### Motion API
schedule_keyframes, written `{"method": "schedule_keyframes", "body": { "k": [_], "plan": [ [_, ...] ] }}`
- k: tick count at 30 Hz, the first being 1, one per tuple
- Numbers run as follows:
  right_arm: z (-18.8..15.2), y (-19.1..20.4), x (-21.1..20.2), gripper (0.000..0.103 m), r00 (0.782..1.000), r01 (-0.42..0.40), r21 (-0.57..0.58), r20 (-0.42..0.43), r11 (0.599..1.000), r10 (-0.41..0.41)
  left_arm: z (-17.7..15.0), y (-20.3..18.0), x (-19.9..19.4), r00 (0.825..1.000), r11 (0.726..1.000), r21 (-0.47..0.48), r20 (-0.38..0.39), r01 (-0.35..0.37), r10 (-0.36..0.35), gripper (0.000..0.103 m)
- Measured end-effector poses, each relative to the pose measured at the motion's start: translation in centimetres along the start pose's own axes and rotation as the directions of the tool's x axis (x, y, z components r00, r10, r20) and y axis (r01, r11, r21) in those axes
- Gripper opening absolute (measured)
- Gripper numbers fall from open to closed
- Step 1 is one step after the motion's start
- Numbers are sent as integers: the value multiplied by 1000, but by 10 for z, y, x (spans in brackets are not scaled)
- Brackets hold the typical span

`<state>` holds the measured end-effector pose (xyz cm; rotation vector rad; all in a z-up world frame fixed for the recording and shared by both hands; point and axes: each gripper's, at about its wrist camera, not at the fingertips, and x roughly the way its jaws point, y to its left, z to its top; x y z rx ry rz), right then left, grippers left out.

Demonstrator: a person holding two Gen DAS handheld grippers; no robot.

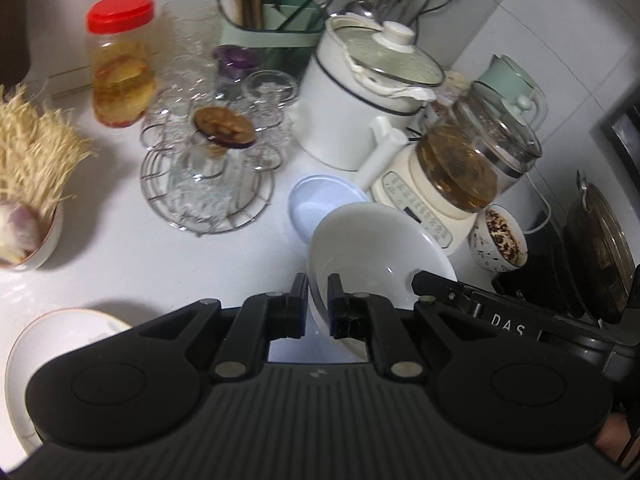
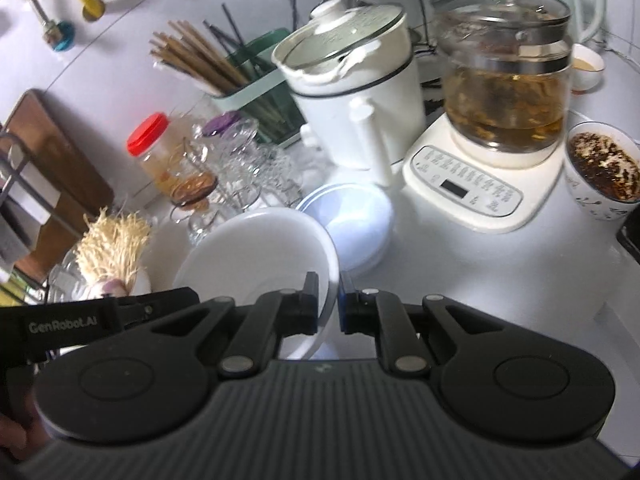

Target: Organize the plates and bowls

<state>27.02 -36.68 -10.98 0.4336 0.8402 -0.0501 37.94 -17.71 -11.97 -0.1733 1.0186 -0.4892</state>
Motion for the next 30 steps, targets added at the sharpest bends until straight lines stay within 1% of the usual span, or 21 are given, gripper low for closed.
{"method": "schedule_keyframes", "body": {
  "k": [3, 8, 16, 17, 20, 23, 25, 27, 30],
  "plan": [
    [-3, 5, 7, 12, 999, -5, -19, -33, 1000, 4, -4, 7, 2, 1000, 1000, -22, -13, -18, 17, 10],
    [-11, 8, 23, 13, 993, -1, -38, -118, 999, -3, -13, 17, 11, 997, 997, -63, -69, -45, 40, 10],
    [-24, 13, 40, 15, 981, 11, -68, -192, 998, -24, -23, 27, 26, 990, 996, -33, -119, -81, 76, 11],
    [-25, 13, 41, 15, 979, 11, -68, -201, 998, -24, -25, 28, 28, 989, 996, -41, -126, -85, 79, 11],
    [-27, 13, 46, 15, 974, 20, -75, -223, 997, -37, -29, 33, 32, 988, 995, -62, -139, -79, 70, 11],
    [-30, 13, 48, 15, 970, 10, -80, -240, 997, -29, -33, 39, 34, 986, 993, -87, -152, -86, 72, 11],
    [-32, 15, 49, 15, 971, 8, -93, -238, 996, -30, -35, 40, 35, 984, 993, -80, -157, -93, 79, 11],
    [-32, 14, 52, 14, 968, -5, -78, -251, 997, -15, -35, 42, 37, 982, 992, -75, -167, -105, 92, 11],
    [-32, 16, 51, 15, 969, -2, -94, -245, 996, -21, -33, 43, 35, 984, 992, -82, -158, -95, 82, 11]
  ]
}}
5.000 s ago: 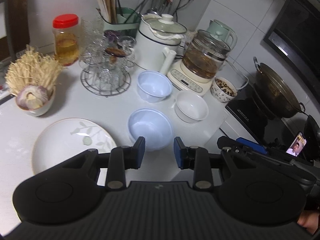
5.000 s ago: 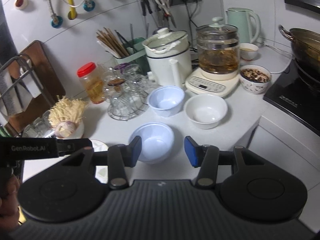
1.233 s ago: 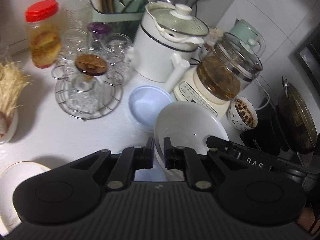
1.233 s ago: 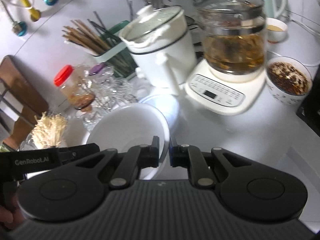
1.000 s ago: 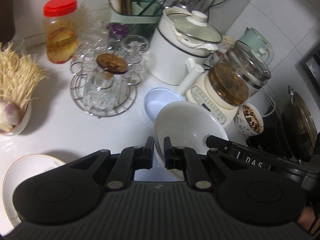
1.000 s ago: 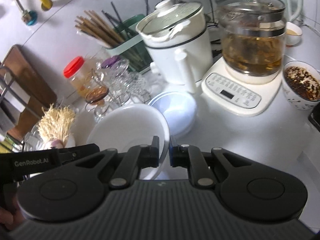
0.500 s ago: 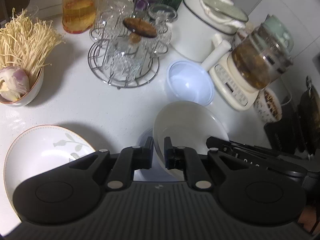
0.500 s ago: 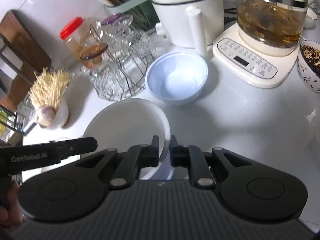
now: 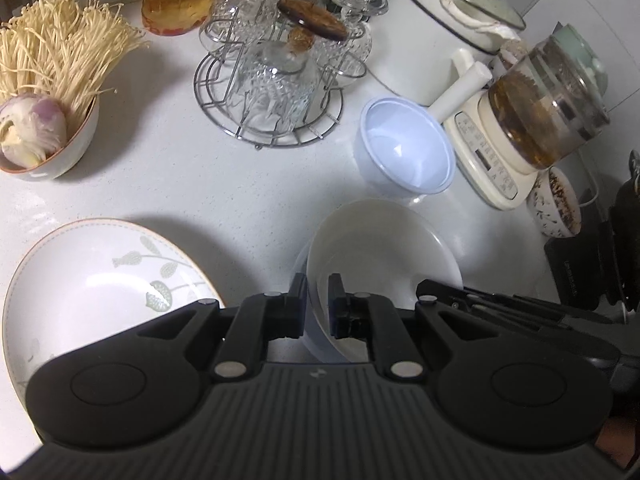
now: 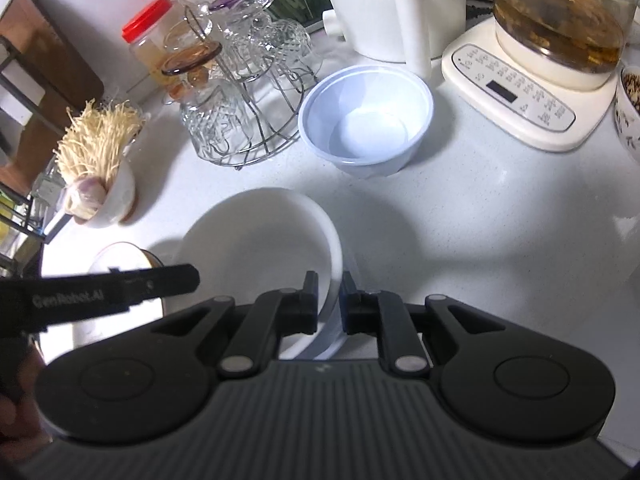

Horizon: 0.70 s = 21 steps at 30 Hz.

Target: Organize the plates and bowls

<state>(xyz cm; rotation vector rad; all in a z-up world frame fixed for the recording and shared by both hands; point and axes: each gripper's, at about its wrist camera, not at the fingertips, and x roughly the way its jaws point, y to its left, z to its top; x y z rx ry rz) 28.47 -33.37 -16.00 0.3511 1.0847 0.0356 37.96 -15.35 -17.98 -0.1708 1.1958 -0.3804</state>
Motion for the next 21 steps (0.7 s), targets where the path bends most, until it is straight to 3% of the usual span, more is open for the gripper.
{"method": "schedule_keyframes", "body": {
  "k": [5, 7, 9, 10, 21],
  "plan": [
    [0, 0, -8, 15, 999, -20, -19, 29, 1000, 20, 2, 0, -4, 1000, 1000, 0, 4, 8, -8, 15],
    [-1, 1, -13, 25, 999, -25, -32, 47, 999, 26, 2, -3, -10, 1000, 1000, 22, 24, -8, 8, 19],
    [-2, 2, -21, 53, 996, -20, -30, 82, 999, 22, 2, -10, -17, 998, 998, 60, 52, -33, 30, 20],
    [-2, 3, -25, 55, 995, -24, -34, 97, 999, 27, 2, -12, -22, 997, 997, 71, 65, -41, 36, 20],
    [-2, 3, -78, 54, 966, -18, -42, 258, 999, 28, -1, -40, -68, 986, 993, 116, 163, 8, -27, 22]
  ]
}}
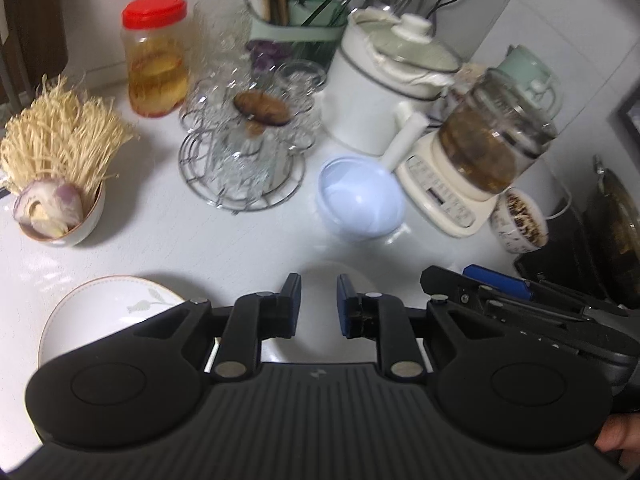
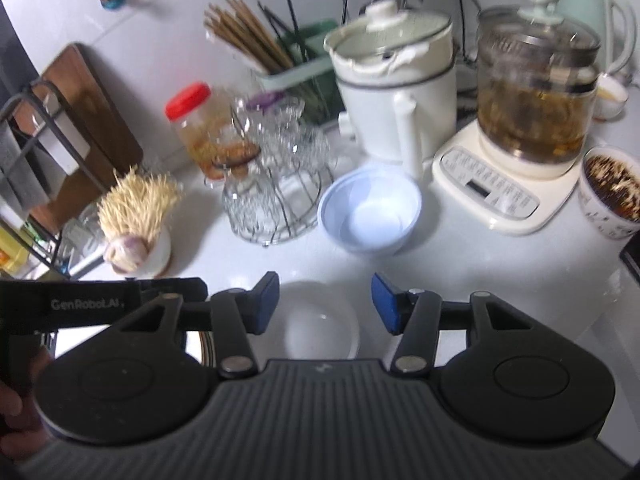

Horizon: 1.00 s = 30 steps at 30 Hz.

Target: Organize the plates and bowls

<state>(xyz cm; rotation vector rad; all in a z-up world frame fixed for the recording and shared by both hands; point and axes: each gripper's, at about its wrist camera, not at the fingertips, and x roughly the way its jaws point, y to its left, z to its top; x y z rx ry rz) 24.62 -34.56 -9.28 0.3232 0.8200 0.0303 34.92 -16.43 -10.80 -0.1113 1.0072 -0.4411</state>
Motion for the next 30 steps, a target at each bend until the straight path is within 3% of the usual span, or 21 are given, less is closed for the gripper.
{"method": "schedule_keyframes", "body": {
  "k": [14, 30],
  "plan": [
    [0, -11, -42, 54, 985, 72, 40, 151, 997, -77, 6, -38, -16, 997, 989, 142, 53, 45, -53, 22],
    [-20, -43, -56, 54, 971, 151, 159, 159, 976, -176, 7, -77, 13, 992, 962, 243, -23, 126, -124, 27]
  ]
}}
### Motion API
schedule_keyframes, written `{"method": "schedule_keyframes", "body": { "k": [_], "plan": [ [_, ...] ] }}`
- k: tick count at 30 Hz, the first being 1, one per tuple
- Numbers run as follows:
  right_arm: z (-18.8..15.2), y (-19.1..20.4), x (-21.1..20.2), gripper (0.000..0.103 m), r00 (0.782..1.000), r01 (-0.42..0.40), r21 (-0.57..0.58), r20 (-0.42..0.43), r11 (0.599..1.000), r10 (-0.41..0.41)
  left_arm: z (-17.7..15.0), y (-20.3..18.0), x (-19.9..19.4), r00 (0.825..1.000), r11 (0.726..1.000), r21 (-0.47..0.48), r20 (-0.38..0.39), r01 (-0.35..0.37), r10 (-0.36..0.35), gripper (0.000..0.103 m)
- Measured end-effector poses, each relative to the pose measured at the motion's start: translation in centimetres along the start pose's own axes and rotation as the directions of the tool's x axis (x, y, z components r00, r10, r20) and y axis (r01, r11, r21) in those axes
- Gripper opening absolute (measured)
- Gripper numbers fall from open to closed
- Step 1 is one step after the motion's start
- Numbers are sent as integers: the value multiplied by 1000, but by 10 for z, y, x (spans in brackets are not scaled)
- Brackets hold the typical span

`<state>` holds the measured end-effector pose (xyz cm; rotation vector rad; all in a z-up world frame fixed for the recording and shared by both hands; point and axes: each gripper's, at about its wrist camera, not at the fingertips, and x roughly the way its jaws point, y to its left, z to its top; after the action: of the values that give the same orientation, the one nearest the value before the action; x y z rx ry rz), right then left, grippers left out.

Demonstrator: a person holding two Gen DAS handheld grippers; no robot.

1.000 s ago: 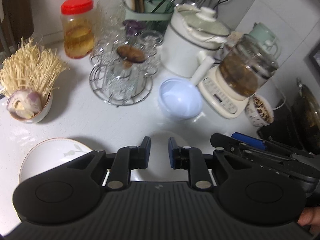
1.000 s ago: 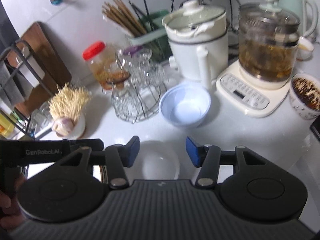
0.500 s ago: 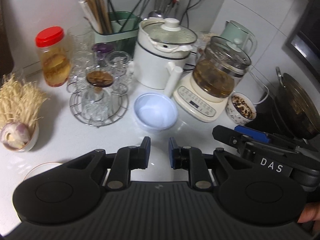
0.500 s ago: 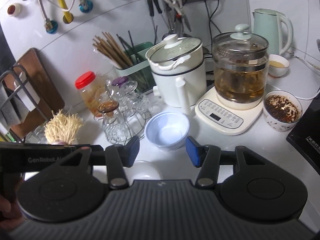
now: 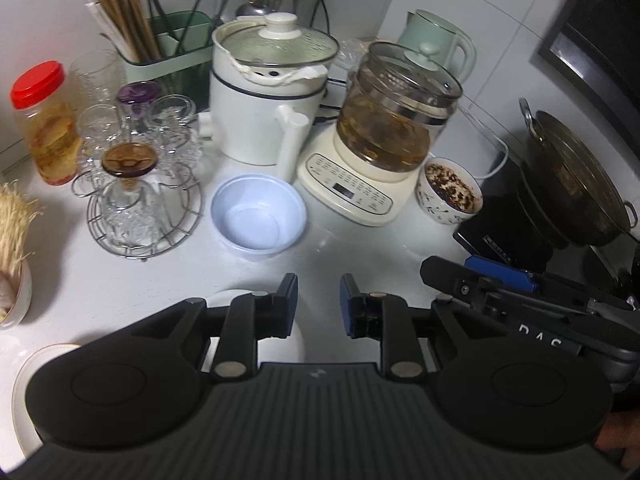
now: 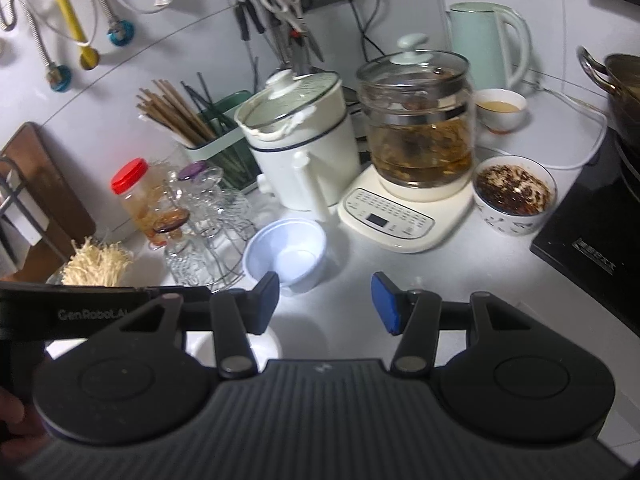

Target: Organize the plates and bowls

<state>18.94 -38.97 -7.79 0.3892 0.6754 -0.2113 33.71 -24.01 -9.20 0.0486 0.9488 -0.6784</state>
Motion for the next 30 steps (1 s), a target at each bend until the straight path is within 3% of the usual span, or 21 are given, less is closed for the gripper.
{"method": "schedule_keyframes", "body": {
  "k": [14, 16, 18, 30],
  "plan": [
    [8, -14, 34, 54, 997, -5, 30, -71, 1000, 7, 15, 16, 33, 997, 994, -76, -39, -74, 71, 37],
    [11, -16, 42, 54, 996, -10, 44, -83, 999, 14, 16, 21, 40, 995, 991, -89, -48, -96, 92, 45],
    [13, -19, 51, 54, 995, -17, 51, -97, 999, 21, 17, 26, 48, 992, 988, -102, -62, -114, 108, 45],
    [26, -17, 125, 54, 979, -75, -11, -193, 997, 71, 27, 78, 93, 981, 948, -260, -99, -184, 164, 48]
  ]
}}
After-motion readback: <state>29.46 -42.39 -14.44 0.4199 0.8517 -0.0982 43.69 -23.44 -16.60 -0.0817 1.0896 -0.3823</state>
